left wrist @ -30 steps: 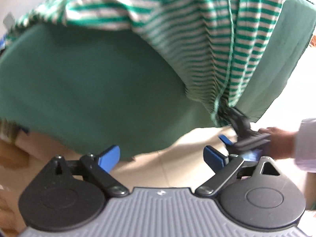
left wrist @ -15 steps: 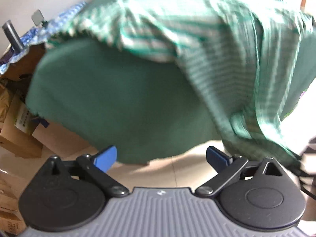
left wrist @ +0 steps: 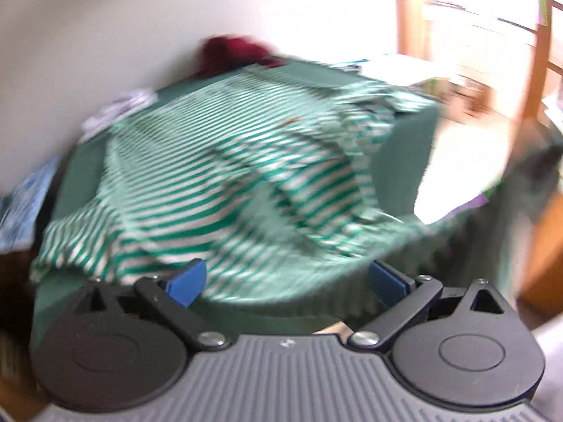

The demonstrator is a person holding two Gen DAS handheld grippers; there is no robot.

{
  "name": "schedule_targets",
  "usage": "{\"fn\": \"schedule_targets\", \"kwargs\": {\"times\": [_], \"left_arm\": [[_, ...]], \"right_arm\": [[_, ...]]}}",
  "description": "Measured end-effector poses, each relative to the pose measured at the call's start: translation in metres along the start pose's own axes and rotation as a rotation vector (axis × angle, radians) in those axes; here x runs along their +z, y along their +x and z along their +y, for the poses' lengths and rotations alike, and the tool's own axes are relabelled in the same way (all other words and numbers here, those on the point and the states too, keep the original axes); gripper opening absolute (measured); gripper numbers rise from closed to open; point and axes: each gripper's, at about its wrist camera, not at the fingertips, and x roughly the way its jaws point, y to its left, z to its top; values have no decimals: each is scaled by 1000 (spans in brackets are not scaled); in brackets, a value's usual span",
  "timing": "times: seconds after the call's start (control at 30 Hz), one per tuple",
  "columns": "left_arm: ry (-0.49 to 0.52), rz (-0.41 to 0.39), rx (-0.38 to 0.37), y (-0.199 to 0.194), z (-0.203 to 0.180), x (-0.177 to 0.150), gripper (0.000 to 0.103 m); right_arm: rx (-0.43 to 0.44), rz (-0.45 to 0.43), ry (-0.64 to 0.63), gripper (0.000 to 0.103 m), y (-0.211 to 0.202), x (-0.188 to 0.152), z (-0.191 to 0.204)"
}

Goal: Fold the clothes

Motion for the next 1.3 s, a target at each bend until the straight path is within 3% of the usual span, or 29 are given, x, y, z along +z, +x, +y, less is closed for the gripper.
{"fn": "schedule_targets", "kwargs": {"times": [0.07,0.23,0.3,0.4,0.47,0.53,0.57,0.6,0.63,0.8,0.9,0.93,0.97,1.03,1.23,1.3], "left_arm": [[49,-28,-74,-15,-17,3,99],[22,-101,-212,-42,-43,21,102],[17,-78,-161,-29,-57,25,102],[60,-48,48,-1,-79,20,102],[101,-3,141,14,-87,13,89],[145,33,206,21,-92,5,43],[167,43,223,20,-92,1,30],[165,42,222,15,-91,-2,8],[141,22,202,5,-87,-3,2],[13,-107,77,-49,-65,-5,1],[-39,-89,-16,-55,-60,-11,1],[-52,-65,-45,-53,-62,-16,1],[-64,-42,-72,-51,-63,-21,0],[-87,5,-121,-48,-67,-30,0],[-168,111,-137,-36,-50,-53,0],[-166,148,-131,-30,-48,-59,0]], "right_arm": [[-19,-74,47,2,-16,14,-6],[-60,-199,12,2,-15,41,5],[-56,-237,7,2,-8,47,12],[1,-259,51,2,3,51,13],[40,-268,78,2,9,54,13],[44,-269,65,2,9,58,20],[41,-272,55,2,7,60,24],[29,-278,43,2,2,61,29],[12,-281,32,3,-4,62,33],[1,-243,29,11,-15,55,39],[36,-192,51,18,-10,49,34],[57,-154,67,23,-8,47,31],[76,-116,85,40,-6,45,29],[112,-33,121,51,-3,40,26],[227,151,170,47,-5,19,20],[223,190,155,45,-4,14,22]]}}
